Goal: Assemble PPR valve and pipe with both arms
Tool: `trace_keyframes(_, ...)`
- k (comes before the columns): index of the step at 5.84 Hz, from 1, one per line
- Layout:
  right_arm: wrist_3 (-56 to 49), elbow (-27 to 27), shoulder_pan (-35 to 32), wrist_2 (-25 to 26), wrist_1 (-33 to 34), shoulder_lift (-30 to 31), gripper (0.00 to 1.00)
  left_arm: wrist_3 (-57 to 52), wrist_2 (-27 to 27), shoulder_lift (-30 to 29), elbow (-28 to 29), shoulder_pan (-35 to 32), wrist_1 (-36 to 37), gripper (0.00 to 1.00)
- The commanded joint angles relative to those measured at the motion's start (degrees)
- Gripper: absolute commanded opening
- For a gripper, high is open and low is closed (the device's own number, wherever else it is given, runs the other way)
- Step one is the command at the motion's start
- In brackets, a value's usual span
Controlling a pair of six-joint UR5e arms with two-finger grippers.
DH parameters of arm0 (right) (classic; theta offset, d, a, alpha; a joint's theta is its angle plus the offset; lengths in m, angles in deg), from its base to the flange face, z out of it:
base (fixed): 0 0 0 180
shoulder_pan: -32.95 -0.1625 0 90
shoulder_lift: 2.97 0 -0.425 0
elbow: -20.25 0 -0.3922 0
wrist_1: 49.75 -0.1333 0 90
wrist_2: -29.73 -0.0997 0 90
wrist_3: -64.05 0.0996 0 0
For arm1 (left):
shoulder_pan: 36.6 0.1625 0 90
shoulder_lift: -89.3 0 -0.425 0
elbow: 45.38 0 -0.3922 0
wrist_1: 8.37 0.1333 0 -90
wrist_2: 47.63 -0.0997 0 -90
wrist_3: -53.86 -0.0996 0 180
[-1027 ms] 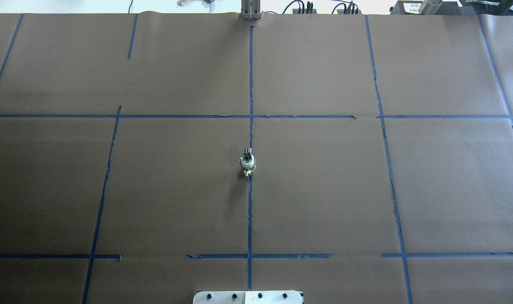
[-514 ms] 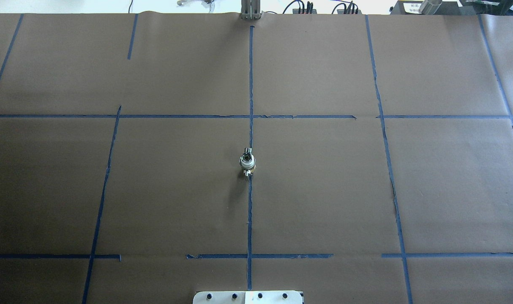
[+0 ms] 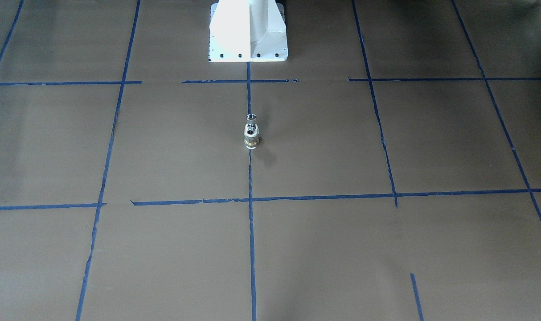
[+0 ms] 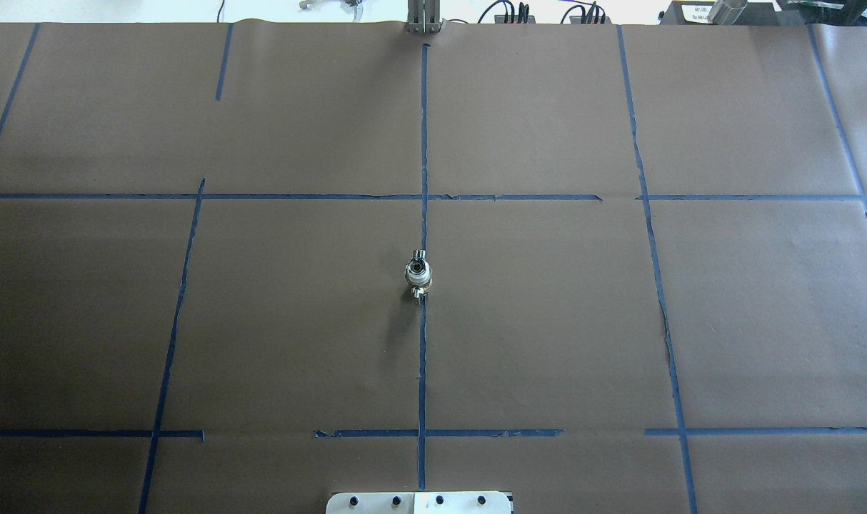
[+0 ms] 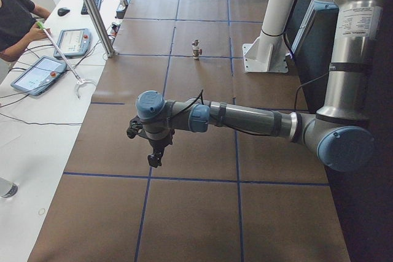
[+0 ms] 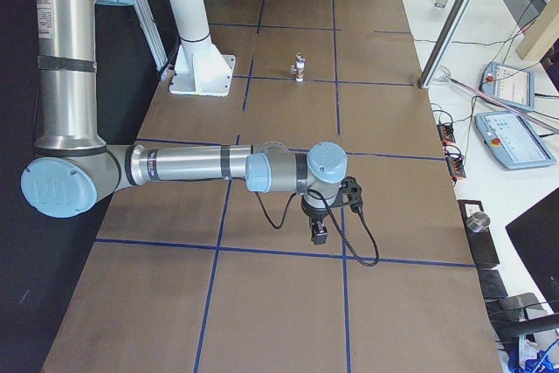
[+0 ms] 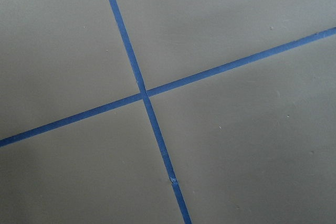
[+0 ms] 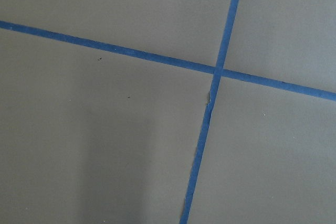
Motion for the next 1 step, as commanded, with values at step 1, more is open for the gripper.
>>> trace_keyframes(1, 0.0, -0.6, 0.0, -0.1, 0.1, 0.4, 1.0, 0.0, 0.0, -0.4, -0.4, 0.0, -0.1, 1.0)
